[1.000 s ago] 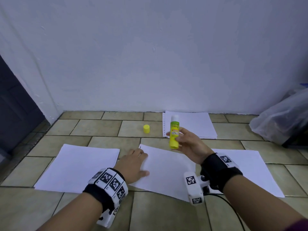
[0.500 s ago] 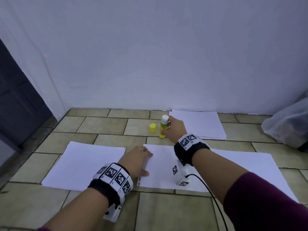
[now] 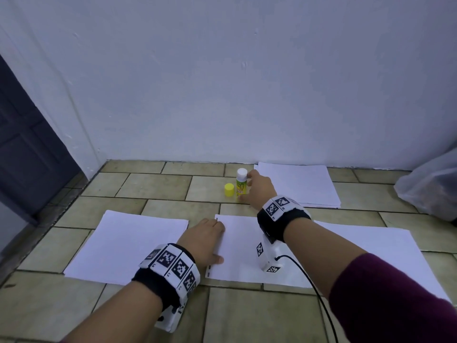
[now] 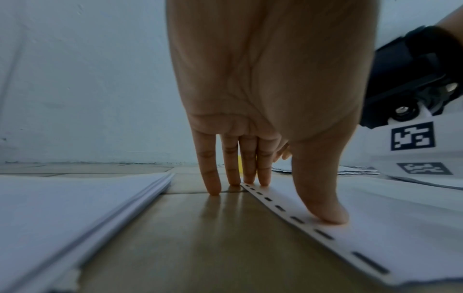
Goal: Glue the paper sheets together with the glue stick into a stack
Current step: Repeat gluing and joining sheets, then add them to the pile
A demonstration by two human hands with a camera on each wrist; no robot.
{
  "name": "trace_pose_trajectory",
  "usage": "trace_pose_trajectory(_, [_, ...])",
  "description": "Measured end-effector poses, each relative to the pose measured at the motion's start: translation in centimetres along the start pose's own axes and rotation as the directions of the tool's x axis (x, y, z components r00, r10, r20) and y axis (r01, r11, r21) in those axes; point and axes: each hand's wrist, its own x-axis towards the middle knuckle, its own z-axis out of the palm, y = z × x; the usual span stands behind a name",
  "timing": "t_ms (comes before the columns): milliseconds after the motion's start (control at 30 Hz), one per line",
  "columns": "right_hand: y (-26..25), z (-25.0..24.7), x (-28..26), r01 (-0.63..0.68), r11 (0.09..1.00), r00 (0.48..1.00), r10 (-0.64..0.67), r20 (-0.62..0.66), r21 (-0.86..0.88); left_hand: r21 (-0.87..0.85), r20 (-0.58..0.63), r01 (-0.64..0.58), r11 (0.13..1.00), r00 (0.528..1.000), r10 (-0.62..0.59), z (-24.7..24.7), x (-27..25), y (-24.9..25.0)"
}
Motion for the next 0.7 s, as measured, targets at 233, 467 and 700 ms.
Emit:
trace_pose_trajectory(233, [3.4, -5.5, -4.6, 0.077, 0.992, 0.991, -0.066, 0.117, -0.097, -0.051, 0.024, 0.017, 0.999, 1.0, -0.016, -0.1, -0.1, -0.2])
trace_pose_trajectory(467, [9.5, -10.8, -11.1, -0.115, 0.838, 0.913, 0.302, 0.276, -0.534, -0.07, 0.021, 0.017, 0.997, 1.0, -0.015, 0.2, 0.0, -0.2])
trace_pose_trajectory(700, [13.4, -9.6, -14.5, -0.194, 0.848, 0.926, 0.325, 0.194, -0.493, -0.049, 0.023, -0.001, 0.999, 1.0, 0.002, 0.4, -0.2, 0.4])
